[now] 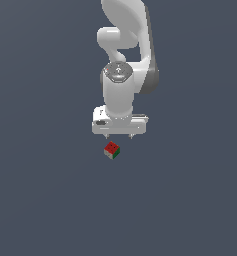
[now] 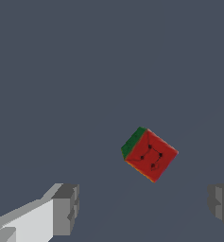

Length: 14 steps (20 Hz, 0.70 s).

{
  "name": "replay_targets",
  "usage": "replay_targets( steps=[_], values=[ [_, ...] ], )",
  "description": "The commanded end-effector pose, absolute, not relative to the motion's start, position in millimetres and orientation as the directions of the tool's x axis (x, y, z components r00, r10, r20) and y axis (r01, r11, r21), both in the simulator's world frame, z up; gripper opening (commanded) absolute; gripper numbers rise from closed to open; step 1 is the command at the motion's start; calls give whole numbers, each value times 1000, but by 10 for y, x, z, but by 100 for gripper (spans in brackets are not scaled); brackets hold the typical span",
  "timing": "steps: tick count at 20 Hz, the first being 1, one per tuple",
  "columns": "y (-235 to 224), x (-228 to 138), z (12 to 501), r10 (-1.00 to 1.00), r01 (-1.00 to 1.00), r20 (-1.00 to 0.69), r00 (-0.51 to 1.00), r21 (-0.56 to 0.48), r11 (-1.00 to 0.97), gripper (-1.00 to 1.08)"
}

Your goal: Pick up the object and move it to a goal position.

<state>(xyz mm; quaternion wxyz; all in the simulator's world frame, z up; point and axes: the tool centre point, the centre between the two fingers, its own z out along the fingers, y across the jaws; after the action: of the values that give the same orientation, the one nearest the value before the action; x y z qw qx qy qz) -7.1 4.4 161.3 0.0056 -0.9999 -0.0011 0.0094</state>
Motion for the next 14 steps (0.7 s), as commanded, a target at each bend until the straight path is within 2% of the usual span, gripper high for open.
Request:
replay_targets(
  steps=[1,14],
  values=[
    [44,-71,1613,2,2,-19,1000,-11,-1000,100],
    [213,-29,1742,14,14,-14,1000,-38,-999,100]
  ],
)
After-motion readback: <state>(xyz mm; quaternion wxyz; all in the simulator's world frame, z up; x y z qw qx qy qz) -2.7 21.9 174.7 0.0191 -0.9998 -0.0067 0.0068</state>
